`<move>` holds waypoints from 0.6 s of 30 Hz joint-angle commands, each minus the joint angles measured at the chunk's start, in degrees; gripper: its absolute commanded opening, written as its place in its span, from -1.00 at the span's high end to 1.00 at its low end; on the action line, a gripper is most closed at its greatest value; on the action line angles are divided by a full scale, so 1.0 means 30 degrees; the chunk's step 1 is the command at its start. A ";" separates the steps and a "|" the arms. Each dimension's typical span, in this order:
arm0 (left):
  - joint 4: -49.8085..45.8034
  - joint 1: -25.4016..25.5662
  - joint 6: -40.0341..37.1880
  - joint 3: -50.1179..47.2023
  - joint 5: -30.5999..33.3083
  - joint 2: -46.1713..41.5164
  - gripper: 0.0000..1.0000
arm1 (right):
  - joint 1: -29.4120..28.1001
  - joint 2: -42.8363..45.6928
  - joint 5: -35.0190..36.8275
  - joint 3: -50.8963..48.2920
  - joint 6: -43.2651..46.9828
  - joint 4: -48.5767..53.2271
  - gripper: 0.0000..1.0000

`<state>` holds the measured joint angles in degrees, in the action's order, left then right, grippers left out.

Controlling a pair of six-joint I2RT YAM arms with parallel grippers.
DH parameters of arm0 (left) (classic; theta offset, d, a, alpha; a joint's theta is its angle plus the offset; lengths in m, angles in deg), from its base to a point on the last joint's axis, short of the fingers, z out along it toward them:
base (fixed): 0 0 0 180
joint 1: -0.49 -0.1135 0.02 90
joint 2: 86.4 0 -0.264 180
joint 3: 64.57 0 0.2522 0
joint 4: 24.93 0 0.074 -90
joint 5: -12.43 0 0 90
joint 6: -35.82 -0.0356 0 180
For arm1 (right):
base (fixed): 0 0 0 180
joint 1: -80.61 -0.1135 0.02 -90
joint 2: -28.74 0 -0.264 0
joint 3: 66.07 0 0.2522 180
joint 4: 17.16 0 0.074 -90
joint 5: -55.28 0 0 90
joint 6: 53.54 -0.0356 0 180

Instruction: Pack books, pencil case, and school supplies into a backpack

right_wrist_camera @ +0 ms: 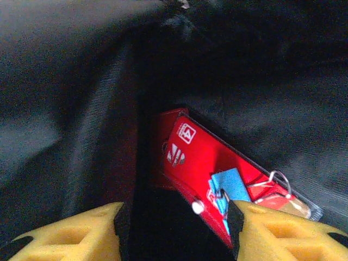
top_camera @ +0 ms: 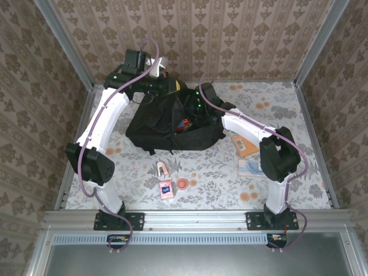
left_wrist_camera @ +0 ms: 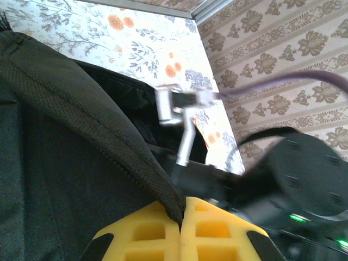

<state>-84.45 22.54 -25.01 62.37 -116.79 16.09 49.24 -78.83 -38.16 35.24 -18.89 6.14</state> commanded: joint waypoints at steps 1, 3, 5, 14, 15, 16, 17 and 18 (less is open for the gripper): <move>0.1449 -0.0214 0.0364 0.0112 -0.0348 -0.0594 1.00 | -0.0373 0.3185 0.1665 -0.0274 0.4553 0.1752 -0.12; 0.1498 -0.0244 0.0305 0.0050 -0.0345 -0.0592 1.00 | -0.0381 0.4542 0.1907 -0.0968 0.5783 0.2092 -0.16; 0.1631 -0.0281 0.0217 -0.0140 -0.0226 -0.0756 1.00 | -0.0444 0.6103 0.1733 -0.1966 0.7530 0.2185 -0.20; 0.3361 -0.0346 0.0489 -0.2085 0.0020 -0.1542 1.00 | -0.2560 1.4437 -0.2534 -1.1385 1.5401 -0.0575 -0.31; 0.3416 -0.0346 0.0405 -0.2235 0.0103 -0.1613 1.00 | -0.3475 1.4885 -0.2285 -1.2059 1.6458 -0.0138 -0.36; 0.3460 -0.0346 0.0318 -0.2404 0.0275 -0.1728 1.00 | -0.4274 1.5099 -0.1794 -1.2535 1.7319 0.0460 -0.38; 0.3580 -0.0348 0.0246 -0.2628 0.0445 -0.1859 1.00 | -0.4983 1.5142 -0.1195 -1.2919 1.7866 0.0896 -0.40; 0.3775 -0.0347 0.0195 -0.2911 0.0498 -0.1991 1.00 | -0.5692 1.5064 -0.0598 -1.3332 1.8398 0.1329 -0.42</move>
<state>-78.20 21.88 -24.11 54.39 -115.77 14.52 35.88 -33.94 -41.29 -1.94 25.76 6.56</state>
